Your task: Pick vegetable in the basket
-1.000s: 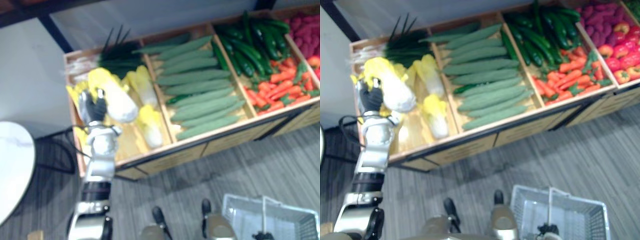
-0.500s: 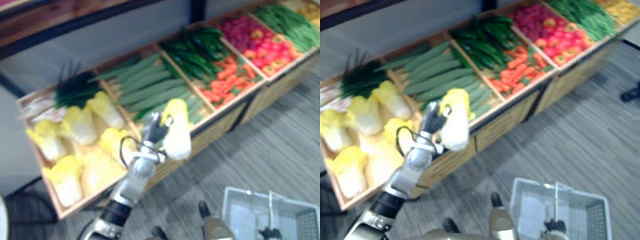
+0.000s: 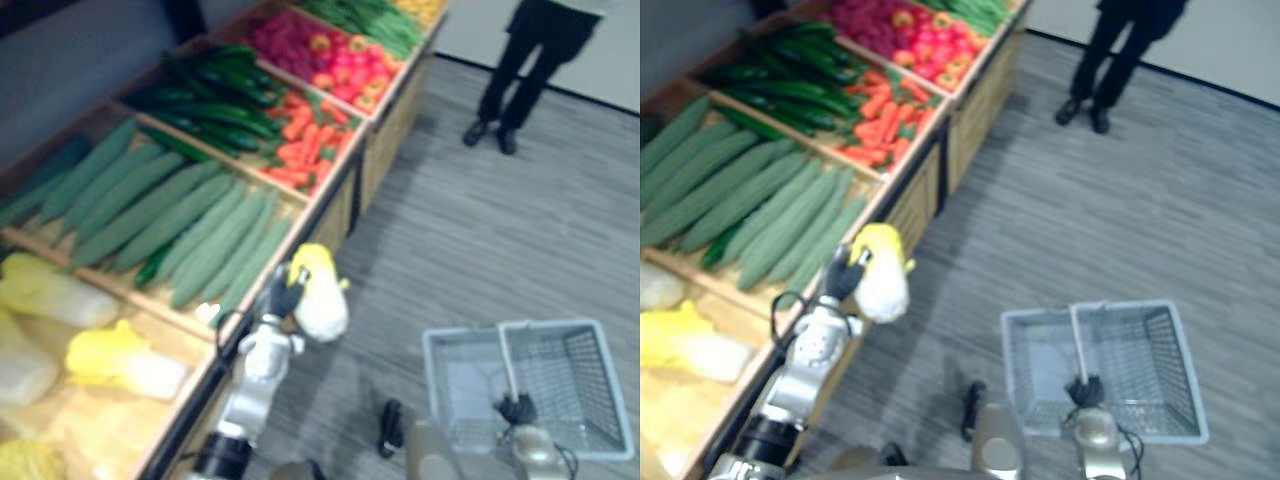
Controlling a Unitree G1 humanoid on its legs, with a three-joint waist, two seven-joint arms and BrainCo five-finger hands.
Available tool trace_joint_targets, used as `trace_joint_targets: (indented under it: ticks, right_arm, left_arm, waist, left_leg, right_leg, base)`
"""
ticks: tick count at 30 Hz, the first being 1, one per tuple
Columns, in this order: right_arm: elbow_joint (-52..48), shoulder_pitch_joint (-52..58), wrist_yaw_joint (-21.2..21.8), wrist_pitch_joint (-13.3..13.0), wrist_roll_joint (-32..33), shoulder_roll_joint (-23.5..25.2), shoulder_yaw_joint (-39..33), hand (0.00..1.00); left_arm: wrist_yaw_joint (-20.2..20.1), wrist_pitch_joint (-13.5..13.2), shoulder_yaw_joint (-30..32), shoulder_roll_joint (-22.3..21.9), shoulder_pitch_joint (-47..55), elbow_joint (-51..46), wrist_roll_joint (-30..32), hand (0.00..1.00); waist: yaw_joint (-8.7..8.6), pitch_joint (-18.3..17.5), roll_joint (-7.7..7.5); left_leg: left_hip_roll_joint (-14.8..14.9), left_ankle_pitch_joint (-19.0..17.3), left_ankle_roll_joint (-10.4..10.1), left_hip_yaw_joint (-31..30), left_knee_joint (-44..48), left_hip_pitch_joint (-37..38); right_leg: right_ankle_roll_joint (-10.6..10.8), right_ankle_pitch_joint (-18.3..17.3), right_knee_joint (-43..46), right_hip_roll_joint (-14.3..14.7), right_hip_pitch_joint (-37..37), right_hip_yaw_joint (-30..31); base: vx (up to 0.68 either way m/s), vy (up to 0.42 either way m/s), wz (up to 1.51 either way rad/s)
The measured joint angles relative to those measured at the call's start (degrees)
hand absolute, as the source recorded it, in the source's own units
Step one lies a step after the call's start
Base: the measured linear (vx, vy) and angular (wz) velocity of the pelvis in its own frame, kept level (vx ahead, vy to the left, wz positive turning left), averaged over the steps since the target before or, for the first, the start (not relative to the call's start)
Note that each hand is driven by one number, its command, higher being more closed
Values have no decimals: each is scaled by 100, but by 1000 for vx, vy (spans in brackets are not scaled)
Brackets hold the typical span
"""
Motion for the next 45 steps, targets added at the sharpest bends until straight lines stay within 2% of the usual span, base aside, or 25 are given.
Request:
trace_joint_targets:
  ticks: [1, 2, 3, 4, 5, 6, 7, 8, 9, 10, 12, 14, 15, 16, 17, 19, 20, 21, 23, 24, 26, 29, 33, 39, 45]
  right_arm:
    - [-4, -75, -5, -13, -44, 17, 82, 100]
    - [7, -210, -1, -36, -187, 21, 159, 100]
    - [116, -280, -21, -36, -301, 24, 180, 100]
    - [164, -287, -4, -46, -410, -33, 188, 100]
    - [208, -288, 27, -44, -436, -91, 232, 100]
    - [205, -342, 47, -34, -433, -104, 306, 100]
    - [207, -361, 61, -31, -428, -99, 352, 100]
    - [211, -372, 85, -30, -427, -94, 398, 100]
    - [216, -380, 90, -23, -430, -103, 397, 100]
    - [210, -329, 97, -4, -431, -102, 413, 100]
    - [87, -154, 99, 42, -428, -104, 448, 100]
    - [-83, -106, 98, 42, -427, -115, 607, 100]
    - [-142, -137, 98, 39, -428, -132, 728, 100]
    - [-139, -245, 101, 41, -426, -173, 919, 100]
    - [-138, -299, 101, 42, -423, -183, 1004, 100]
    - [-135, -427, 112, 41, -417, -191, 1228, 100]
    - [-136, -444, 112, 40, -415, -193, 1258, 100]
    - [-139, -446, 111, 37, -409, -208, 1248, 100]
    - [-167, -438, 110, 44, -378, -175, 1146, 100]
    - [-252, -444, 102, 48, -357, -87, 1006, 100]
    - [-367, -433, 103, 56, -312, 2, 998, 100]
    - [-589, -423, 103, 54, -291, 95, 1047, 100]
    - [-737, -460, 103, 44, -128, 274, 1096, 100]
    - [-865, -478, 111, 42, -6, 306, 1347, 100]
    - [-934, -483, 143, 41, 157, 346, 1622, 100]
  left_arm:
    - [1, 0, 88, -22, 36, -5, -2, 100]
    - [6, -28, 163, -97, 119, -52, -4, 100]
    - [1, -40, 177, -87, 116, -50, -7, 100]
    - [-3, -40, 173, -132, 124, -51, -12, 100]
    - [-5, -40, 161, -215, 140, -51, -24, 100]
    - [1, -42, 134, -246, 208, -50, -70, 100]
    - [2, -41, 134, -243, 229, -38, -88, 100]
    - [3, -39, 144, -228, 248, 20, -100, 100]
    - [-2, -28, 179, -263, 279, 208, -105, 100]
    - [-3, -28, 162, -331, 337, 311, -106, 100]
    - [-2, -37, 41, -462, 381, 527, -112, 100]
    - [-1, -72, -30, -469, 380, 641, -117, 100]
    - [1, -78, -40, -474, 360, 716, -123, 100]
    - [16, -88, -44, -487, 357, 827, -200, 100]
    - [18, -88, -53, -493, 363, 896, -314, 100]
    - [36, -142, -114, -527, 437, 1063, -695, 100]
    - [43, -195, -120, -543, 490, 1065, -775, 100]
    - [50, -279, -221, -560, 538, 1099, -898, 100]
    - [11, -342, -455, -566, 488, 1285, -1004, 100]
    - [-41, -371, -627, -546, 448, 1401, -1004, 100]
    - [-117, -403, -815, -524, 551, 1613, -1005, 100]
    - [-277, -402, -1173, -454, 642, 1899, -1002, 100]
    - [-405, -408, -1600, -433, 625, 2089, -1003, 100]
    - [-745, -470, -2294, -395, 397, 2431, -965, 100]
    - [-820, -521, -2832, -360, 100, 2886, -709, 100]
  waist:
    - [28, 8, -18]
    - [173, -36, 232]
    - [161, -45, 103]
    - [156, -47, 99]
    - [169, -67, 108]
    - [255, -115, 117]
    - [299, -117, 112]
    - [302, -110, 126]
    - [285, -147, 284]
    - [280, -180, 342]
    - [248, -229, 424]
    - [161, -255, 443]
    - [164, -253, 439]
    - [189, -249, 434]
    - [203, -251, 436]
    - [329, -258, 466]
    - [328, -282, 512]
    - [294, -345, 645]
    - [283, -367, 693]
    - [303, -359, 655]
    - [336, -385, 589]
    - [307, -409, 638]
    - [339, -413, 642]
    - [328, -416, 643]
    - [306, -415, 634]
  left_leg:
    - [-74, -9, 38, -11, -118, 3]
    - [54, 196, 189, 259, -632, 41]
    - [55, 212, 153, 614, -560, 108]
    - [56, 204, 161, 670, -538, 131]
    - [88, 205, 158, 809, -524, 110]
    - [202, 209, 152, 1068, -406, -15]
    - [242, 211, 148, 1190, -340, -50]
    - [345, 224, 128, 1336, -227, -125]
    - [551, 282, 33, 1459, -102, -181]
    - [683, 320, -22, 1504, -22, -126]
    - [920, 378, -102, 1613, 169, 102]
    - [1144, 427, -112, 1564, 576, 110]
    - [1234, 458, -57, 1249, 973, -63]
    - [1111, 328, -109, 434, 1171, -297]
    - [982, 262, -141, -27, 1187, -385]
    - [368, 168, -247, -1650, 1000, -490]
    - [309, 187, -244, -1913, 872, -485]
    - [336, 344, -234, -2102, 492, -486]
    - [296, 260, -323, -2032, -50, -285]
    - [196, 272, -274, -1973, -431, -186]
    - [47, 388, -191, -1882, -591, -191]
    - [-143, 485, -102, -1835, -775, -173]
    - [-260, 648, -83, -1835, -1051, -62]
    - [-293, 703, -107, -1836, -1271, 114]
    - [-344, 740, -105, -1842, -1374, 230]
  right_leg:
    - [-106, 180, -332, 184, 34, 109]
    - [-76, 141, -693, 589, 219, 174]
    - [39, -678, 247, 98, 323, -408]
    - [213, -954, 515, -121, 467, -602]
    - [556, -1162, 578, -317, 670, -778]
    - [1043, -1293, 130, -394, 942, -757]
    - [1214, -1341, -203, -367, 1043, -684]
    - [1271, -1375, -647, -191, 1127, -612]
    - [1104, -1140, -974, 84, 1177, -505]
    - [1011, -1037, -1209, 272, 1280, -421]
    - [893, -948, -1543, 549, 1604, -261]
    - [775, -852, -1772, 728, 1757, -86]
    - [707, -754, -1919, 815, 1792, 122]
    - [680, -684, -1947, 832, 1740, 375]
    - [663, -646, -1947, 833, 1710, 523]
    - [693, -507, -1981, 878, 1664, 1056]
    - [725, -459, -2025, 918, 1663, 1137]
    - [789, -362, -2146, 1037, 1672, 1192]
    - [943, -184, -2390, 1056, 1725, 1245]
    - [997, -38, -2593, 1000, 1729, 1245]
    - [1105, 179, -2873, 895, 1764, 1319]
    - [1209, 315, -3050, 749, 1774, 1375]
    - [1229, 489, -3279, 694, 1815, 1381]
    - [1230, 496, -3318, 697, 1895, 1374]
    - [1241, 503, -3331, 655, 1973, 1369]
  base:
    - [-299, 18, -181]
    - [-294, 17, -175]
    - [-257, 3, -146]
    - [-61, -46, -82]
    - [-25, -127, -89]
    - [-8, -143, -104]
    - [-8, -167, -107]
    - [10, -219, -79]
    - [23, -233, -78]
    - [50, -283, -72]
    - [51, -216, -56]
    - [-13, -164, -54]
    - [-57, -144, -95]
    - [-63, -76, -101]
    - [-69, -10, -121]
    - [-54, 44, -123]
    - [-60, 75, -88]
    - [-52, 83, -45]
    - [-65, 217, -14]
    - [-71, 242, 4]
    - [-71, 147, -9]
    - [-42, 106, -5]
    - [31, 37, 2]
    - [37, 9, -1]
    - [0, 0, 0]
